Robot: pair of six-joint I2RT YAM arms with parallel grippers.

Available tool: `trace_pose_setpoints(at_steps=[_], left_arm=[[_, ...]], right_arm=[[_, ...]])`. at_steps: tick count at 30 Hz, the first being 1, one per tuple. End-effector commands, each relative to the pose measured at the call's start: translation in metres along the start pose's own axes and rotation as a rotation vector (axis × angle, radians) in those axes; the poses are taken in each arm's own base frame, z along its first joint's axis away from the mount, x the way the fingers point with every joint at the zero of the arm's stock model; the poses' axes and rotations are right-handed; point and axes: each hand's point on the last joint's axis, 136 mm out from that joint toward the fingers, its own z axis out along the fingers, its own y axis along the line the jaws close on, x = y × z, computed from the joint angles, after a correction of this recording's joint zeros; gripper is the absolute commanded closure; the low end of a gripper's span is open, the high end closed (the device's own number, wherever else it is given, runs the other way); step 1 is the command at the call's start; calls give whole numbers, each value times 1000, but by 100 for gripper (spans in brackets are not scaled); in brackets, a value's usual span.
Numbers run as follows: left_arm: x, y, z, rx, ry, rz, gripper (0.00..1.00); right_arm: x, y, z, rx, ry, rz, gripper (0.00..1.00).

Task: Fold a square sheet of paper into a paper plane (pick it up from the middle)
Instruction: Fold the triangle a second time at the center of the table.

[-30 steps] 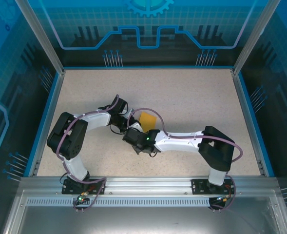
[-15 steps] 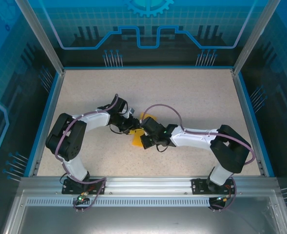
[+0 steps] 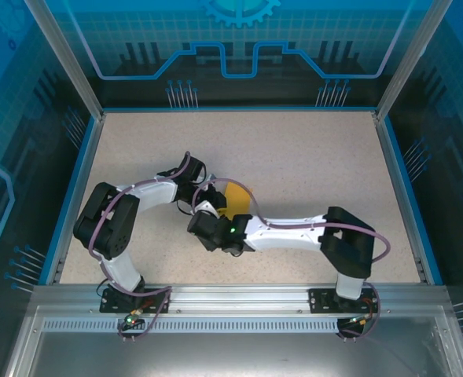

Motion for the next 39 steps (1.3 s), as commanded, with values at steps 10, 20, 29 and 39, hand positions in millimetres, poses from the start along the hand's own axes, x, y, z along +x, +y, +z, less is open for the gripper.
trace_pose_setpoints(at_steps=[10, 20, 29, 39], left_arm=[[0, -15, -9, 32, -3, 21, 75], [-1, -14, -10, 25, -7, 18, 75], [-6, -16, -16, 8, -42, 21, 67], [-16, -3, -41, -80, -184, -21, 51]], right_arm=[[12, -26, 10, 224, 29, -29, 61], [13, -36, 1, 170, 20, 17, 86], [14, -37, 1, -25, 28, 87, 100], [16, -51, 2, -328, 34, 239, 99]])
